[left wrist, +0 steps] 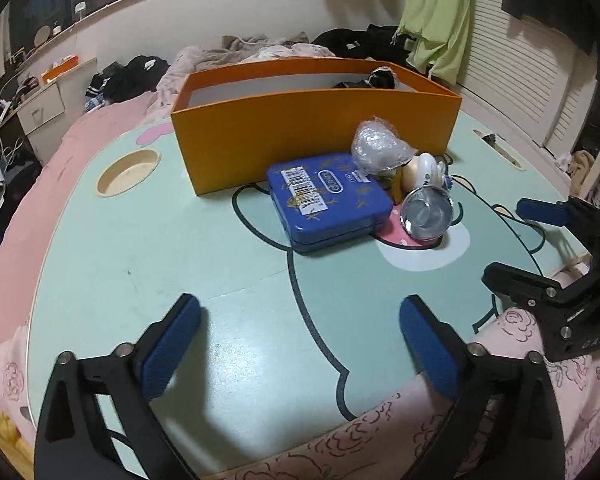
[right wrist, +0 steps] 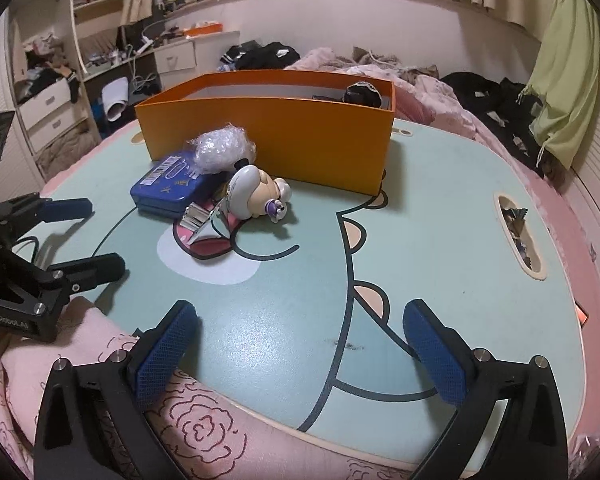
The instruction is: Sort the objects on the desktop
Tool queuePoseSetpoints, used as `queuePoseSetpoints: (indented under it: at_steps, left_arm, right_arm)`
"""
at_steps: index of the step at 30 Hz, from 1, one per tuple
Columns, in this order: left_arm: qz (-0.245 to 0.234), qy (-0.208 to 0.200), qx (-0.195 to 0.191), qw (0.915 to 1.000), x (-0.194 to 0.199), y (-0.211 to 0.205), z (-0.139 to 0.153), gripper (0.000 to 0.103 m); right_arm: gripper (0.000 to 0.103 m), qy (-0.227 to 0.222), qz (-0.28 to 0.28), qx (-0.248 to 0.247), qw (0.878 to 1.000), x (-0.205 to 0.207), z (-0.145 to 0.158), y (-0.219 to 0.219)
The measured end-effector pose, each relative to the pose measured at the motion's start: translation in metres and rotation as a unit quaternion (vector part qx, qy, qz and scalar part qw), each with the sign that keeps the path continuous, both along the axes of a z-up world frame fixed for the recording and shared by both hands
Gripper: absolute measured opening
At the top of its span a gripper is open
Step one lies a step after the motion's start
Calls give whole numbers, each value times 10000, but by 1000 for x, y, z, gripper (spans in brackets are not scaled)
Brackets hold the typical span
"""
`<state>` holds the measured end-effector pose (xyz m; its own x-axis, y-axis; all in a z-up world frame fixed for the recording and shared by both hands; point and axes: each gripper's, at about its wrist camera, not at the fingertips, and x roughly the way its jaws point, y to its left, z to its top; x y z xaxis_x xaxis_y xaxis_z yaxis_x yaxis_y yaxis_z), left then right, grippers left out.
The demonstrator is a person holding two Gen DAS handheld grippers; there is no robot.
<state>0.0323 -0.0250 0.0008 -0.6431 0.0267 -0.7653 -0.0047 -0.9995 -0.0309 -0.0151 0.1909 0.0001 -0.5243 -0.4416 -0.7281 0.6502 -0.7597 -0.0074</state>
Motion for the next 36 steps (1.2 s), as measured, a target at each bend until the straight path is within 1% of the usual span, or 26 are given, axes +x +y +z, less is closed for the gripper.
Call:
queuePoseSetpoints:
  at_steps: [33,36]
  left_arm:
    - [-2,5,2,10000,1,-1,0,102]
    - [-69,65,117,9999,5,-4,3,102]
  right_arm:
    - [103,22,18,-19,10000,3,3,-1]
    - [103,22,19,-20,10000,3,3,-1]
